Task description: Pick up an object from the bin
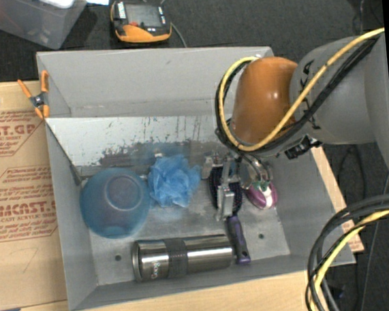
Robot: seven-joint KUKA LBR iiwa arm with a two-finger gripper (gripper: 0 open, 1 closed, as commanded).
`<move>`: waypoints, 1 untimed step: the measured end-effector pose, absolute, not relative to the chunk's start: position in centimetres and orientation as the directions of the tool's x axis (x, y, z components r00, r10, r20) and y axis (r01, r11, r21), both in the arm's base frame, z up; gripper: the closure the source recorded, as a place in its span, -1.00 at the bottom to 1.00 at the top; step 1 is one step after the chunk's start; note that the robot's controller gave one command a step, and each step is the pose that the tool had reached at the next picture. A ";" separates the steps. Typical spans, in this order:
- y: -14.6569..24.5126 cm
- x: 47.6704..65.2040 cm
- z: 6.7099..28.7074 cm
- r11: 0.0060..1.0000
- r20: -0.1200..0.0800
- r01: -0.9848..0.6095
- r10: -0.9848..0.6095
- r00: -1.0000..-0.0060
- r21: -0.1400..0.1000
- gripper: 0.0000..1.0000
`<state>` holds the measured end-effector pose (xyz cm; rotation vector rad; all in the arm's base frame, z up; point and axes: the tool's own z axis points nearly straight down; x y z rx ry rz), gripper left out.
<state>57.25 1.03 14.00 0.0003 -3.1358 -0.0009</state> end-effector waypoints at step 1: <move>1.1 57.5 14.4 1.000 -0.002 0.000 0.000 -1.000 0.001 -1.00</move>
Offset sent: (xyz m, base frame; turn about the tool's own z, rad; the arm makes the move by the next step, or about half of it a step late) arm 0.0100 0.1059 -0.0700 -0.2807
